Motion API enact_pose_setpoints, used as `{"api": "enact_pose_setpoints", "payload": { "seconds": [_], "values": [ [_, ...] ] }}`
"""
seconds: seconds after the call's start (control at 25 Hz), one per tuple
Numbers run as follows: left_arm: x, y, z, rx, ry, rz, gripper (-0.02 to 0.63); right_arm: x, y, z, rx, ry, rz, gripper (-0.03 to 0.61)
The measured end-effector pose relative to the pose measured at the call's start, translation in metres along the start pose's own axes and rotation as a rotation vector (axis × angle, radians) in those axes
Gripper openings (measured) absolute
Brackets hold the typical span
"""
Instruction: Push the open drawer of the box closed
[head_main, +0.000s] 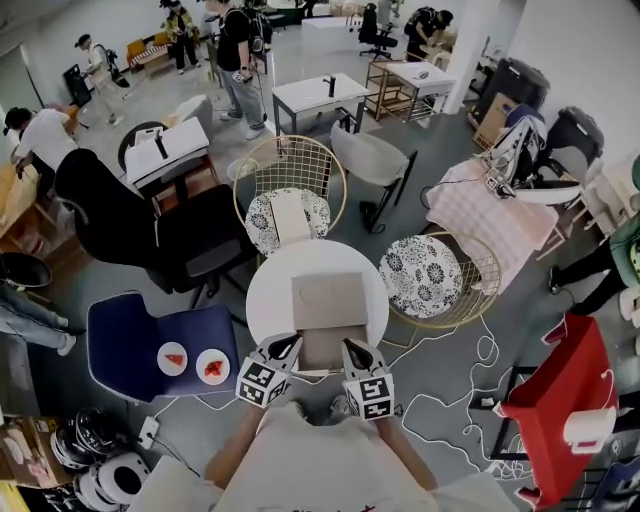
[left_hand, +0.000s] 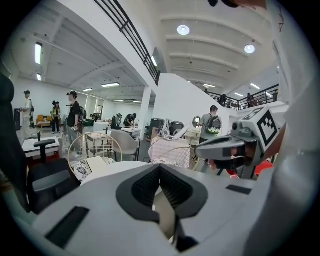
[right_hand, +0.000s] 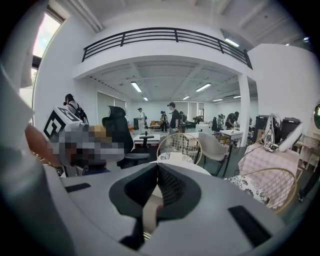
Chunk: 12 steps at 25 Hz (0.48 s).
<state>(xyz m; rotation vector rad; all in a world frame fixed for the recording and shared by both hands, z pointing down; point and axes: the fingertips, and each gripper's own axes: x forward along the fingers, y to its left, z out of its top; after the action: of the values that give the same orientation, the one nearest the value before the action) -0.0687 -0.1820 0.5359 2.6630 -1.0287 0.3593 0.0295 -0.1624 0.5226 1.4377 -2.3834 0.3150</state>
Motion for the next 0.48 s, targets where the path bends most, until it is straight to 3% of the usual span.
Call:
{"api": "enact_pose_setpoints", "payload": {
  "seconds": [0.48],
  "values": [
    [0.03,0.015,-0.038,-0.024,0.112,-0.023,0.012,-0.001,0.005,-0.051,0.072,0.126,0.024,0.017]
  ]
}}
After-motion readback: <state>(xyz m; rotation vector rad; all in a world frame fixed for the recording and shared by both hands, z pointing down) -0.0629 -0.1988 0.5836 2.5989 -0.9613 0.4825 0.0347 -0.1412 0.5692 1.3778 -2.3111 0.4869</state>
